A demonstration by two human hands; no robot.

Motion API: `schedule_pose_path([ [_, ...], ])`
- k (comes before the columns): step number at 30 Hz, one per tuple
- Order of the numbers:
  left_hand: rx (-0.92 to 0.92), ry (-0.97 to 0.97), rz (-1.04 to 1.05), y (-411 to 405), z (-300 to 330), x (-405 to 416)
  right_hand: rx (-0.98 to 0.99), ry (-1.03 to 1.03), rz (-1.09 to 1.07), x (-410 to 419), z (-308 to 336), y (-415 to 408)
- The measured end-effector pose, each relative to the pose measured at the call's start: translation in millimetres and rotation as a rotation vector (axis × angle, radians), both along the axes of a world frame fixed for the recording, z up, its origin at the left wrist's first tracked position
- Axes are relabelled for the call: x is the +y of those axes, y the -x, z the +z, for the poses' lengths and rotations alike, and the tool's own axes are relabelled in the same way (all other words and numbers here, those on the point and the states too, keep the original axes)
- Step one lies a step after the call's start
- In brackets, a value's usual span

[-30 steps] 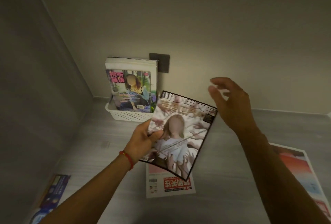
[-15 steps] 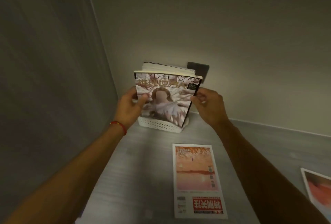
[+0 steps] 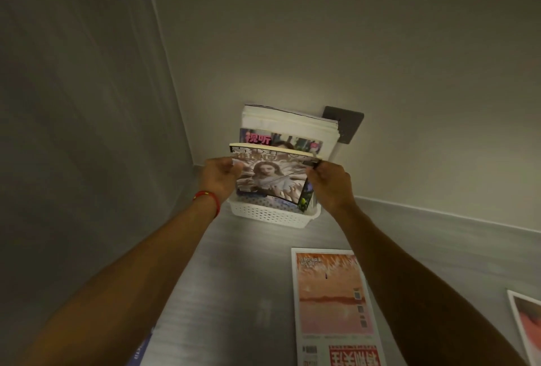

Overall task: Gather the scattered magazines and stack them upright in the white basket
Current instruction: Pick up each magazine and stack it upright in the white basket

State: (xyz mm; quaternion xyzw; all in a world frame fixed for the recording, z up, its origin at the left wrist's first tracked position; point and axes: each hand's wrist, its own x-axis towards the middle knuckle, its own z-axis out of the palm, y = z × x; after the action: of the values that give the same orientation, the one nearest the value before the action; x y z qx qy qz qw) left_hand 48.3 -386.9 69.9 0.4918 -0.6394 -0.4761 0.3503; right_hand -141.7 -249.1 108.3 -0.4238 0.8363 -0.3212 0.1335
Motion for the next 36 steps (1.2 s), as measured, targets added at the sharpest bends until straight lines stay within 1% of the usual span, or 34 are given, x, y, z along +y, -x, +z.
schedule_pose_path([
  [3,0.052,-0.089,0.068,9,-10,-5,-0.09,-0.029,-0.051,-4,-7,-5],
  [5,0.066,-0.126,0.131,15,-18,-11,-0.253,0.006,-0.092,-7,-12,-9],
  [7,0.079,-0.139,0.145,19,-25,-16,-0.455,0.082,-0.083,-8,-15,-12],
  [9,0.027,-0.117,0.138,23,-26,-17,-0.622,0.154,-0.05,-6,-16,-13],
  [10,-0.039,-0.093,0.137,23,-25,-17,-0.668,0.161,-0.031,-4,-17,-12],
  [11,-0.09,-0.052,0.149,25,-27,-19,-0.671,0.154,-0.017,0,-16,-13],
  [12,-0.136,-0.025,0.161,25,-29,-22,-0.613,0.131,-0.019,6,-16,-11],
  [16,-0.275,-0.007,0.197,31,-23,-26,-0.172,0.115,-0.09,61,-34,2],
  [17,-0.286,-0.011,0.197,33,-22,-28,-0.109,0.052,-0.101,80,-45,8],
  [19,-0.291,-0.069,0.155,32,-18,-23,-0.071,-0.243,-0.11,123,-73,15],
  [21,-0.32,-0.088,0.122,26,-20,-10,-0.11,-0.571,-0.14,164,-103,14],
  [22,-0.351,-0.04,0.113,22,-21,1,-0.141,-0.694,-0.169,182,-114,9],
  [24,-0.382,0.123,0.085,13,-34,29,-0.146,-0.833,-0.205,209,-131,-4],
  [25,-0.356,0.199,0.056,10,-44,47,-0.124,-0.841,-0.216,219,-137,-10],
  [26,-0.327,0.234,0.001,6,-52,70,-0.1,-0.814,-0.23,226,-140,-16],
  [28,-0.309,0.266,-0.149,0,-69,122,-0.102,-0.71,-0.298,236,-144,-27],
  [31,-0.393,0.284,-0.416,-12,-89,203,-0.167,-0.596,-0.421,242,-150,-30],
  [33,-0.44,0.27,-0.55,-21,-99,242,-0.219,-0.494,-0.44,245,-153,-28],
  [34,-0.469,0.254,-0.579,-25,-100,254,-0.241,-0.449,-0.431,245,-153,-27],
  [36,-0.507,0.204,-0.567,-26,-100,265,-0.29,-0.369,-0.377,247,-147,-26],
])
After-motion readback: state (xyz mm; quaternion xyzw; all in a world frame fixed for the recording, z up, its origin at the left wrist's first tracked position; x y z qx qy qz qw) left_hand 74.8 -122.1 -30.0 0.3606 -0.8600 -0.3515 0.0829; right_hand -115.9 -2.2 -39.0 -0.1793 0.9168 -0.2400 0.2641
